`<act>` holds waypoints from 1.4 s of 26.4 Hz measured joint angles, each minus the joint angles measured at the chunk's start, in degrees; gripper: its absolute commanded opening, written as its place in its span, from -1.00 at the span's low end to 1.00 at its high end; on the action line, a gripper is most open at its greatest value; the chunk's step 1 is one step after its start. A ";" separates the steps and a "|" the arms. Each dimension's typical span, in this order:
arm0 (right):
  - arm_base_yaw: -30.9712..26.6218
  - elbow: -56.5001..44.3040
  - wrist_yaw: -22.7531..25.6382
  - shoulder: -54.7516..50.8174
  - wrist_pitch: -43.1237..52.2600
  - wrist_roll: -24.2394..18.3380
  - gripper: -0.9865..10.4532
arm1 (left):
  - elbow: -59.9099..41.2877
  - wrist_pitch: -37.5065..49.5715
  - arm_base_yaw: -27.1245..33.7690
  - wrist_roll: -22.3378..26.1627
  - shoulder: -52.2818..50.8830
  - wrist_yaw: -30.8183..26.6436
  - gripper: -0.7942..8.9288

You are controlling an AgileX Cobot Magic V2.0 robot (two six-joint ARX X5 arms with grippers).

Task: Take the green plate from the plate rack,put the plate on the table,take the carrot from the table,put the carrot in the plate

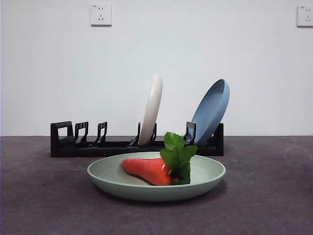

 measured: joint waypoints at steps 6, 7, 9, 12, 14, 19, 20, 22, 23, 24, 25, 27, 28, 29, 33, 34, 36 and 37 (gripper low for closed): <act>0.00 0.00 0.02 -0.39 0.00 0.15 -0.82 | 0.00 0.00 0.00 0.00 0.00 -0.02 -0.84; 0.00 0.00 0.02 -0.39 0.02 0.17 -0.82 | 0.00 0.00 0.00 0.00 0.00 -0.02 -0.84; 0.00 0.00 0.02 -0.39 0.02 0.20 -0.82 | 0.00 0.00 0.00 0.00 0.00 -0.04 -0.84; 0.00 0.00 0.02 -0.39 0.00 0.20 -0.82 | 0.00 0.00 0.00 0.00 0.00 -0.07 -0.84; 0.00 0.00 0.02 -0.39 0.00 0.20 -0.82 | 0.00 0.02 0.00 0.00 0.00 -0.07 -0.84; 0.00 0.00 0.02 -0.39 0.00 0.20 -0.82 | 0.00 0.02 0.00 0.00 0.00 -0.07 -0.84; 0.00 0.00 0.02 -0.39 0.00 0.20 -0.82 | 0.00 0.02 0.00 0.00 0.00 -0.07 -0.84; 0.00 0.00 0.02 -0.39 0.00 0.17 -0.82 | 0.00 0.07 0.00 0.09 0.00 -0.26 -0.84; 0.00 0.00 0.02 -0.39 0.00 0.17 -0.82 | 0.00 0.13 0.00 0.24 0.00 -1.11 -0.84; 0.00 0.00 0.02 -0.39 0.00 0.20 -0.82 | -0.02 0.44 0.02 0.52 0.00 -2.36 -0.84; 0.00 0.00 0.02 -0.39 0.00 0.20 -0.82 | -0.02 1.22 0.31 0.90 -0.07 -4.17 -0.84; 0.00 0.00 0.02 -0.39 0.00 0.20 -0.82 | -0.07 4.74 2.01 2.60 -0.48 -8.59 -0.84; 0.00 0.00 0.02 -0.39 0.00 0.20 -0.82 | -0.11 7.91 3.74 4.15 -0.90 -10.60 -0.84; 0.00 0.00 0.02 -0.39 0.00 0.20 -0.82 | -0.13 11.08 5.75 5.75 -1.40 -11.10 -0.84; 0.00 0.00 0.02 -0.37 0.00 0.20 -0.82 | -1.16 26.40 18.19 13.00 -4.87 -2.91 -0.84; 0.00 0.00 0.02 -0.37 0.00 0.20 -0.82 | -2.12 29.83 21.84 14.29 -6.16 1.05 -0.84; 0.00 0.00 0.02 -0.39 0.00 0.17 -0.82 | -4.70 35.23 28.28 15.80 -8.52 7.69 -0.84; 0.00 0.00 0.02 -0.39 0.00 0.20 -0.82 | -7.10 38.73 32.55 16.39 -10.16 11.30 -0.84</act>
